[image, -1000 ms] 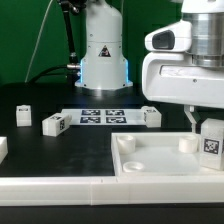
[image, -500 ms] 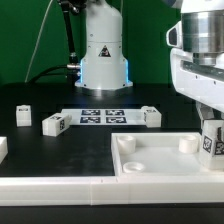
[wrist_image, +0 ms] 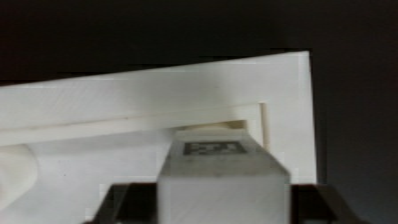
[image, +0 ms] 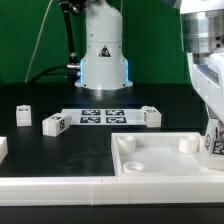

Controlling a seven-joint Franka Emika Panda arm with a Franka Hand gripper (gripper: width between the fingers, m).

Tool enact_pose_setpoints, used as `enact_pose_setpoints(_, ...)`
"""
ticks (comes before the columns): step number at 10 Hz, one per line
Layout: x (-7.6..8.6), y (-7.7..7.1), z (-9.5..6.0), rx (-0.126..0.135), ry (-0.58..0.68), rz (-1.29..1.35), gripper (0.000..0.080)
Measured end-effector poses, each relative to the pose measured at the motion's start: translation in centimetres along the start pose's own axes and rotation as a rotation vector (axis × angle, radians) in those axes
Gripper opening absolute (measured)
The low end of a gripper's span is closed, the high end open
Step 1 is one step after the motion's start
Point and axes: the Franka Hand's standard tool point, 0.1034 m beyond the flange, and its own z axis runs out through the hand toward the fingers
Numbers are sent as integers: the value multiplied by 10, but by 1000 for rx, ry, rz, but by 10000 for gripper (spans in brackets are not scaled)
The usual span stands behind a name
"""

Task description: Assemble one leg

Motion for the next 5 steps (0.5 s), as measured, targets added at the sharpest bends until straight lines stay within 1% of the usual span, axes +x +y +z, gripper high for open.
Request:
enact_pose_setpoints(1, 0, 0, 0, 0, 0, -31, 472)
enact_pose_setpoints(2, 0, 0, 0, 0, 0, -76, 587)
enact_pose_setpoints(3, 2, 0, 0, -3, -2, -113, 587)
enact_pose_setpoints(4, 2, 0, 0, -10, -2, -184, 638)
enact_pose_setpoints(5, 1, 0, -1, -16, -4, -278, 646)
